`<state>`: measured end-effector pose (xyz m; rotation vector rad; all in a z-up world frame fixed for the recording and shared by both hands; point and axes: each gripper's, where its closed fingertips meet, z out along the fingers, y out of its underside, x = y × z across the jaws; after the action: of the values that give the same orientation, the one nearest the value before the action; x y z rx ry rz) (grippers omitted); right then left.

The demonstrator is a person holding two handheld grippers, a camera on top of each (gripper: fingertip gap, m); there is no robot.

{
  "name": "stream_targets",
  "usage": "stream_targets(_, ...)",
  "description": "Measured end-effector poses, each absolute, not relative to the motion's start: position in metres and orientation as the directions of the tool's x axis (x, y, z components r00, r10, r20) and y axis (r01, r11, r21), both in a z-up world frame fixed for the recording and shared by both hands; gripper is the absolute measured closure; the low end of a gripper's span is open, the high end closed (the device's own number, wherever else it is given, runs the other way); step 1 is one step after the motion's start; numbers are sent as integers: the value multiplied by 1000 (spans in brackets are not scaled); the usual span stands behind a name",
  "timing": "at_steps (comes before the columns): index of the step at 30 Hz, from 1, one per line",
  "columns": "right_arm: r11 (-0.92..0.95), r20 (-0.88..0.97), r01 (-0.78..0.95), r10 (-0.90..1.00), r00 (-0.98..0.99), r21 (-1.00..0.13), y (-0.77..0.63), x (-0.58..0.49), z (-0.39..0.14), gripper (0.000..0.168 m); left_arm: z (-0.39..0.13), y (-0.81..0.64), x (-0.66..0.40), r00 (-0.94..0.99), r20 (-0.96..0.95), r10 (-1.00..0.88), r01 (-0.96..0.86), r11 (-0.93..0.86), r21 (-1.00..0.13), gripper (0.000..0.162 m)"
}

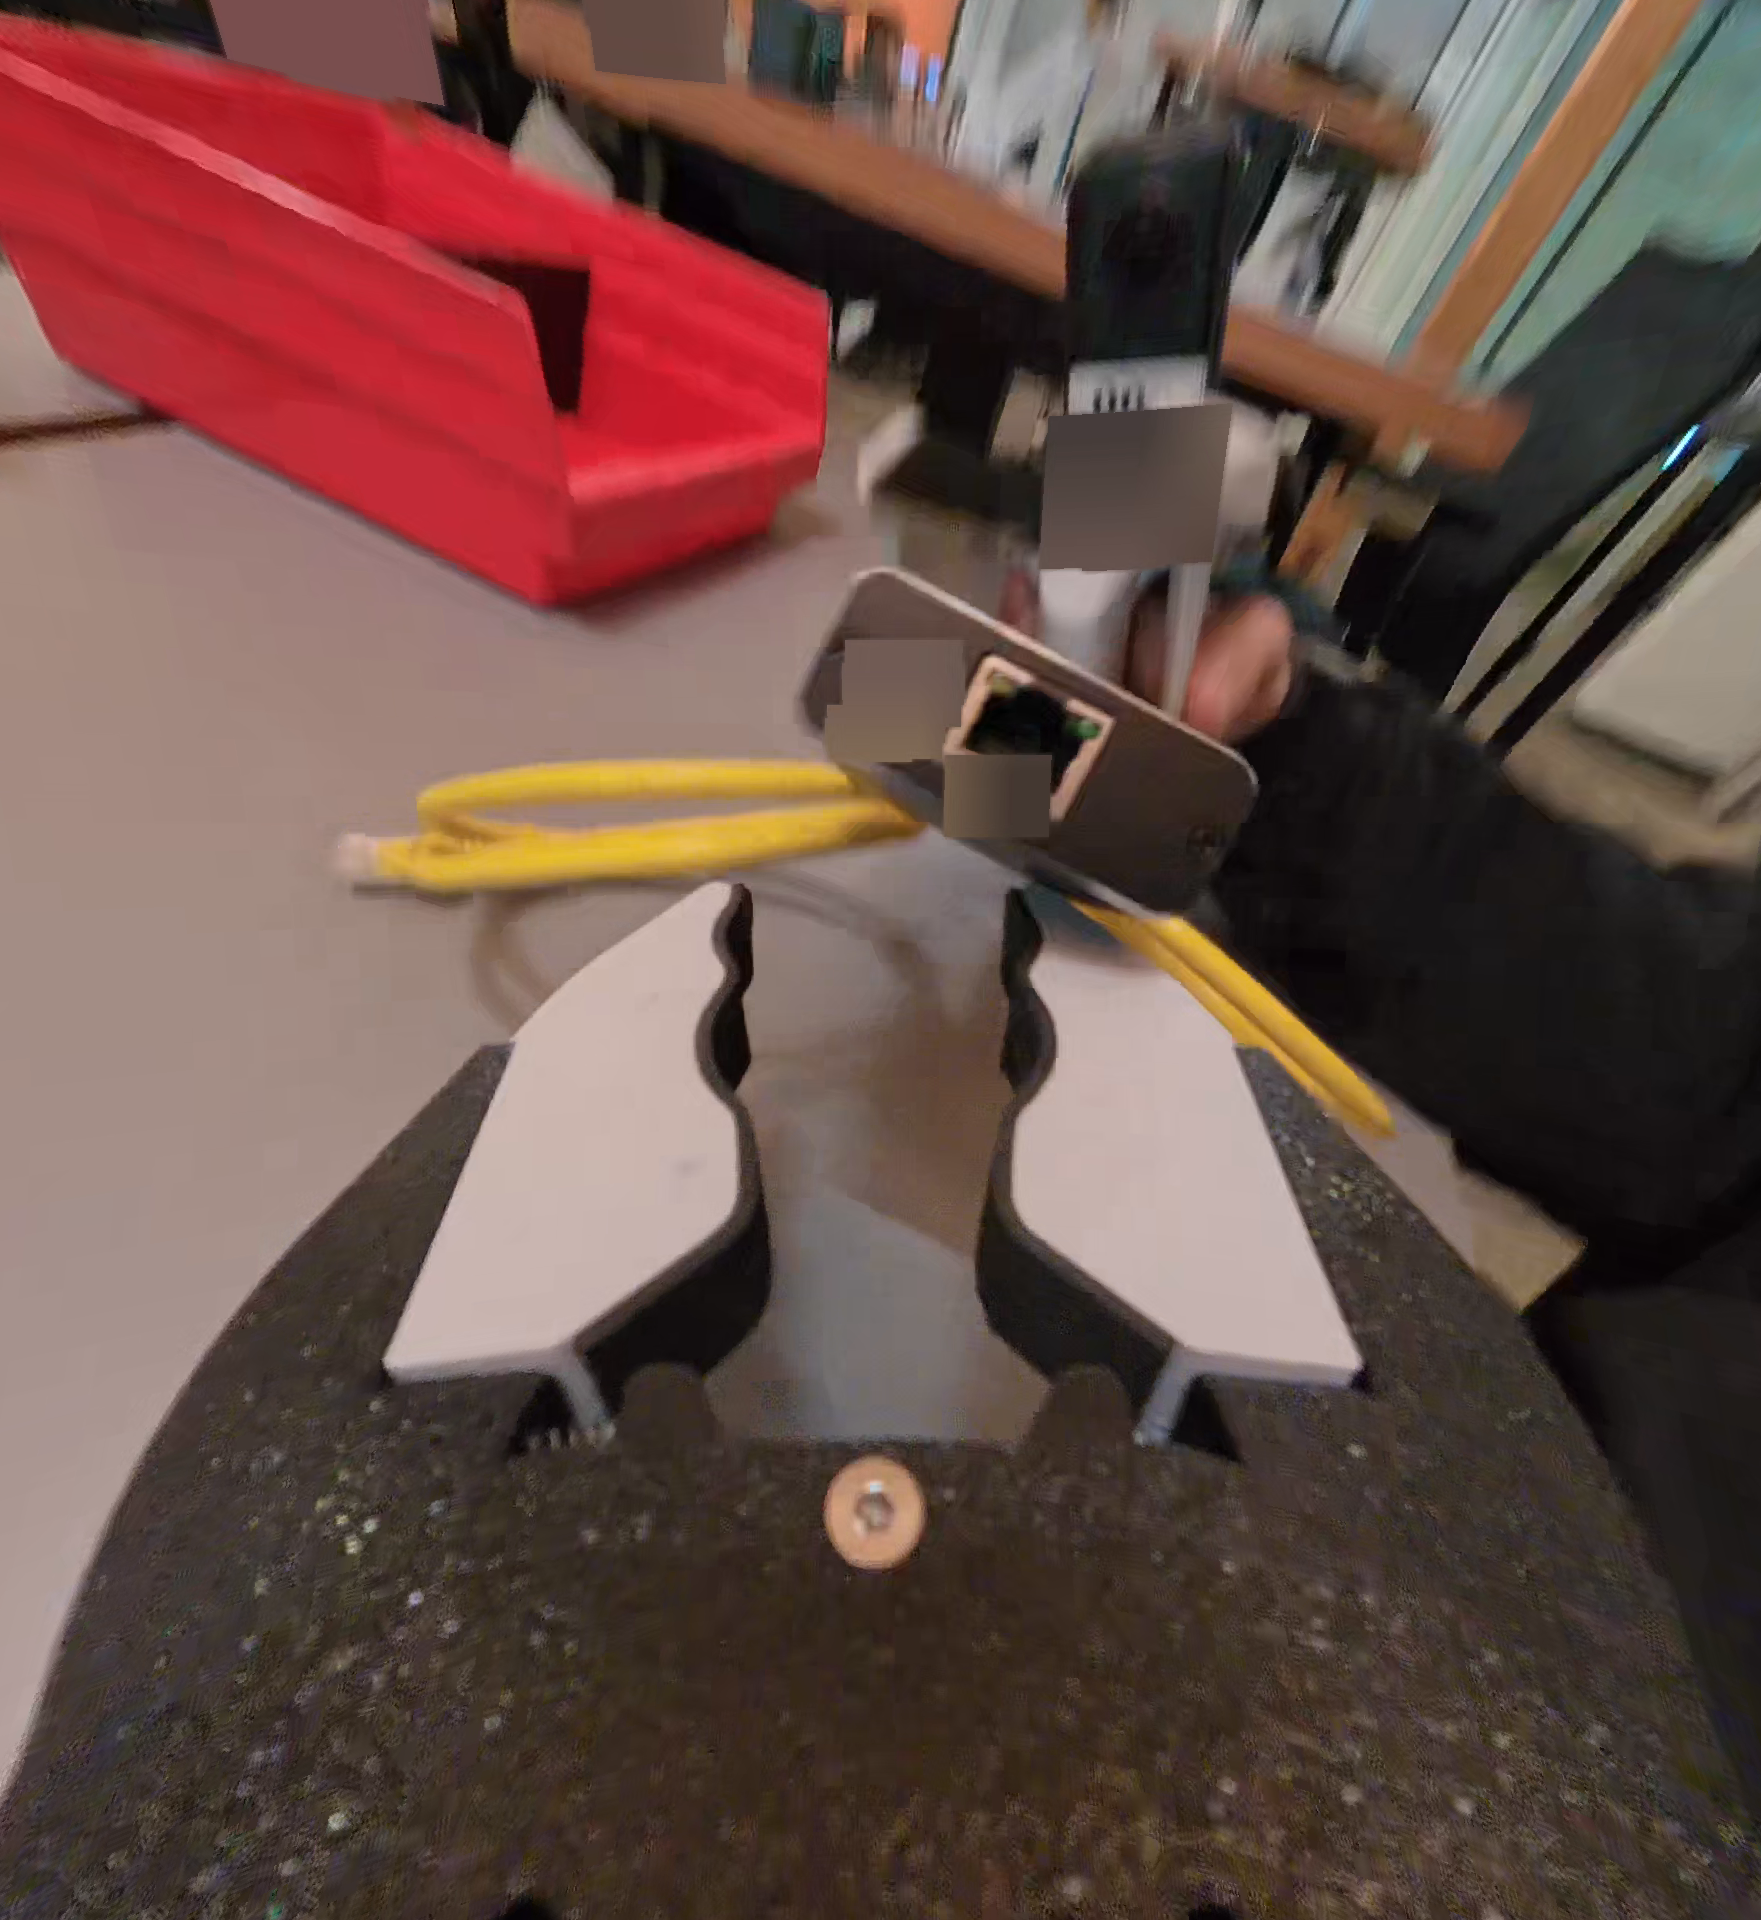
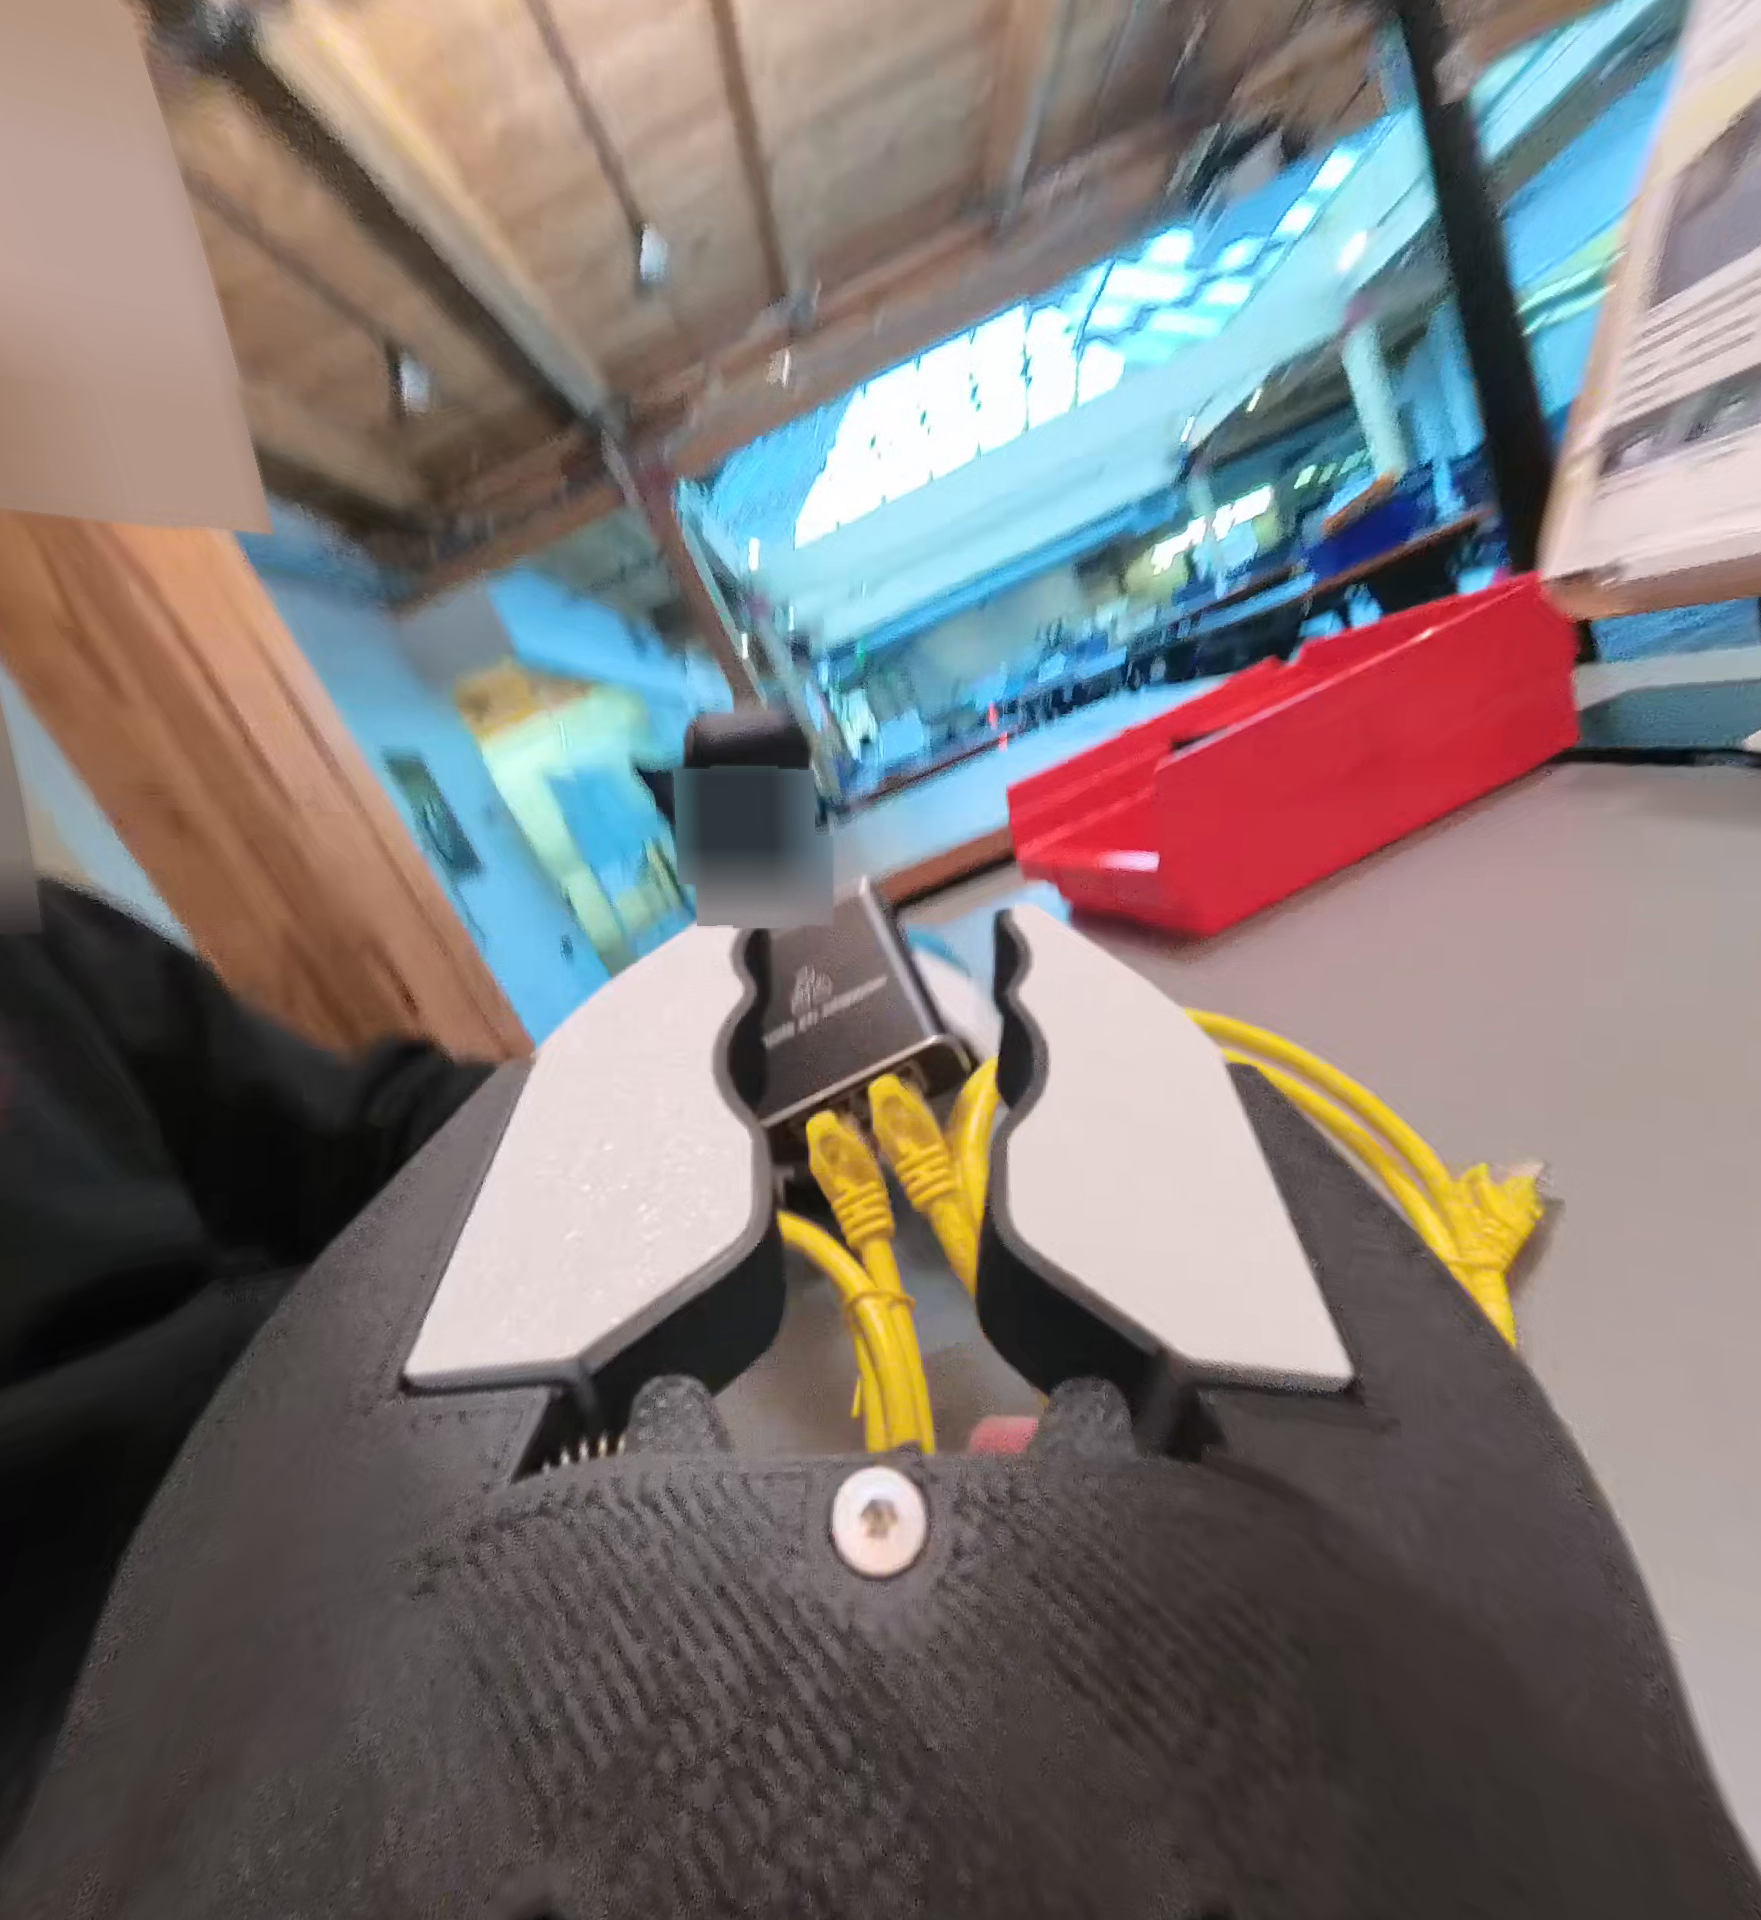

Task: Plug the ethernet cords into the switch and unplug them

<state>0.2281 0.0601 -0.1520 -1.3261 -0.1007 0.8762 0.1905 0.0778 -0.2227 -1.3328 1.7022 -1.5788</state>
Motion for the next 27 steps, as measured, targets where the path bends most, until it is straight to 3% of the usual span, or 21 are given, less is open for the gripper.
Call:
stream_targets(3,-98,-263,-250,537,801,-963,70,209,-175,97,-197,77,199,-454,298,-839,-219,-219,-951,136)
stream_targets(7,-81,-187,-176,629,754,-981,70,182,-175,96,-186,76,218,-419,247,-874,-199,-178,-964,151)
stream_targets(8,-70,-163,-154,633,757,-986,70,178,-175,89,-180,75,221,-418,254,-872,-194,-188,-963,153)
stream_targets(12,40,17,-9,610,792,-999,76,166,-165,78,-144,89,233,-280,421,-863,-136,-399,-907,158)
stream_targets(16,82,87,49,567,819,-995,89,158,-161,82,-119,96,235,-215,455,-864,12,-468,-884,160)
stream_targets(17,71,79,48,553,830,-996,91,161,-163,92,-115,98,233,-228,482,-846,37,-502,-864,161)
stream_targets(20,71,91,63,504,859,-995,94,171,-166,99,-111,109,228,-261,545,-797,85,-581,-809,162)
stream_targets(23,-100,-40,15,521,853,-995,97,175,-186,115,-114,126,222,-215,504,-836,141,-538,-831,162)
stream_targets(27,-228,-123,2,533,837,-974,97,174,-210,122,-108,125,216,-328,555,-764,112,-615,-780,162)
